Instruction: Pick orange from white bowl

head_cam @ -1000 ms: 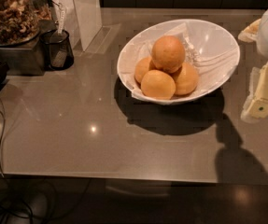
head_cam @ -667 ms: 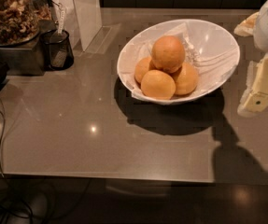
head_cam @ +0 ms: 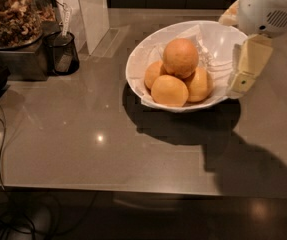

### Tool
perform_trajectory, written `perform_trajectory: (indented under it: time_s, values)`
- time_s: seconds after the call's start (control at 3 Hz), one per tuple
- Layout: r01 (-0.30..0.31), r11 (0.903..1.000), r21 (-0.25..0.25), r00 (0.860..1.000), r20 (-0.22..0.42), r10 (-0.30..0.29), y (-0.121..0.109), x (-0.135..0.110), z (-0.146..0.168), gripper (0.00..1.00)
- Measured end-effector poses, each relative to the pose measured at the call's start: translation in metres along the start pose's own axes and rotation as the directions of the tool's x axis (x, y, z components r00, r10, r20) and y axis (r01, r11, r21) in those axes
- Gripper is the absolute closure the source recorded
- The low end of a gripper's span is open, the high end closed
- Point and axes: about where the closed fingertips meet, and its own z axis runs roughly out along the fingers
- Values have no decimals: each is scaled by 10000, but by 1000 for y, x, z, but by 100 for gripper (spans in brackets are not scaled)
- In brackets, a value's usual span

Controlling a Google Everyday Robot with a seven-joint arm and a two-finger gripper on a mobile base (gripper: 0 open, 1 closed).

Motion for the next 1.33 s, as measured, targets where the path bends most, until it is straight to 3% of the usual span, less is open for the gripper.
perform_trajectory:
  time_s: [0.67,1.0,1.33]
  values:
    - [-74,9997,253,9994,344,65,-12,-4,1,0]
    - [228,9997,94,9954,925,-235,-57,-26,18,0]
    - [229,9997,99,9954,929,-237,-58,-27,18,0]
